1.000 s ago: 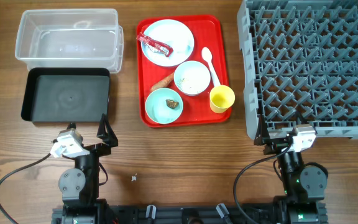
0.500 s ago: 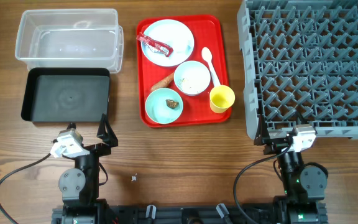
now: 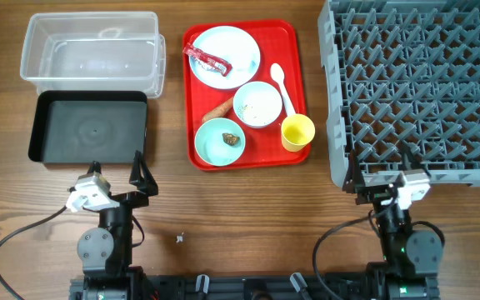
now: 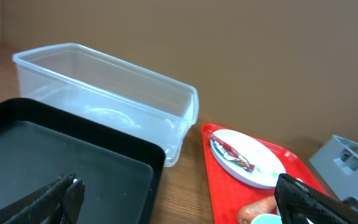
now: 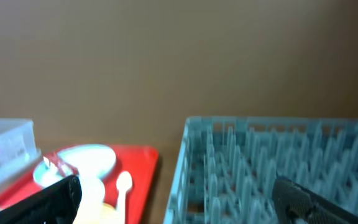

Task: Sort waste into correct bins and load items into the dishwasher rack
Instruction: 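Raise the left arm from rest toward the red tray, then grasp the red wrapper on the white plate with the left gripper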

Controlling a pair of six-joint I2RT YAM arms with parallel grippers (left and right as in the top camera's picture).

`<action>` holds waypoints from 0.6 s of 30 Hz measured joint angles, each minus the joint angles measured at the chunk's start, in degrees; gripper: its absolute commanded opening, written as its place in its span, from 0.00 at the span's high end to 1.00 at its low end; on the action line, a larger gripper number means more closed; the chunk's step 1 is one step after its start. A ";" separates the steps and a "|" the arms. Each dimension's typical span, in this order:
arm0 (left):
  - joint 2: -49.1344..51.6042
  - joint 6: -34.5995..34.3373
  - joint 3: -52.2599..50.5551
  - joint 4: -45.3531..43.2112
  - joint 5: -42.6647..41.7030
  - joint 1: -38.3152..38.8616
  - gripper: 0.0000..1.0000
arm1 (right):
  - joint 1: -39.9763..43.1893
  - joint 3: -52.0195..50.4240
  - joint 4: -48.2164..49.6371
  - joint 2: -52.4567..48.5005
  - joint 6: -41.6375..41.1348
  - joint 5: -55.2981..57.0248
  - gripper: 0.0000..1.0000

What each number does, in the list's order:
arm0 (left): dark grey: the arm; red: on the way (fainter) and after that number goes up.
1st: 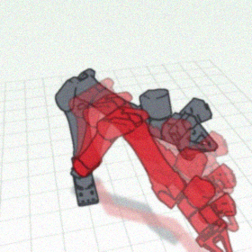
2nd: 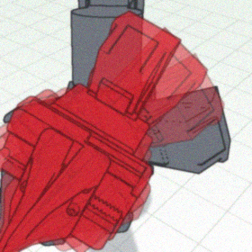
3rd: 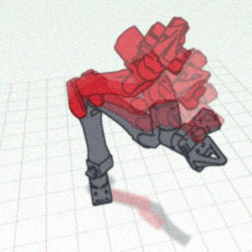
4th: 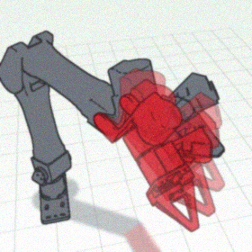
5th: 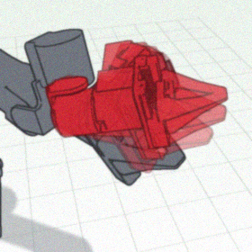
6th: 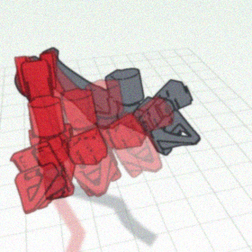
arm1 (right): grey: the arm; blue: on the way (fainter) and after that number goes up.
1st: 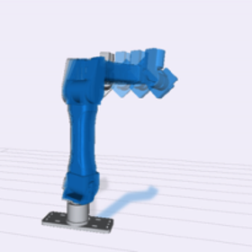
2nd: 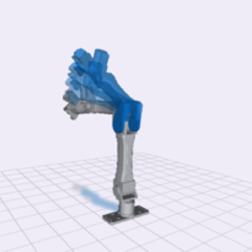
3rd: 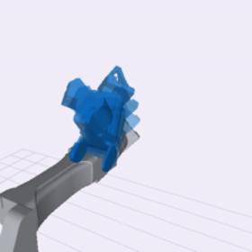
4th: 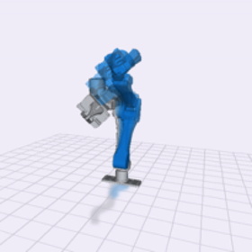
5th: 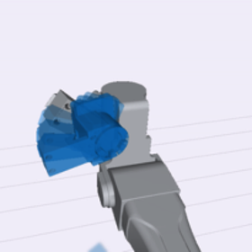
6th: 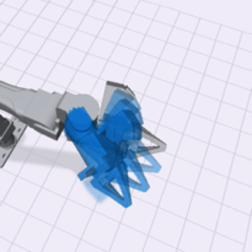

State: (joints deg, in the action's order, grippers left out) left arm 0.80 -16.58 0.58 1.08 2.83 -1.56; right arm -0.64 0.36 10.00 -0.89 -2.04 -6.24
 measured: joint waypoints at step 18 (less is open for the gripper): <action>24.79 6.91 24.20 -0.87 -9.07 0.00 0.00 | -0.02 26.29 -1.03 -26.75 2.82 -12.70 0.00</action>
State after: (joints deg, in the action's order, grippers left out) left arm 25.58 -9.67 24.77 0.21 -6.24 -1.56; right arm -0.67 26.65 8.97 -27.64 0.78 -18.94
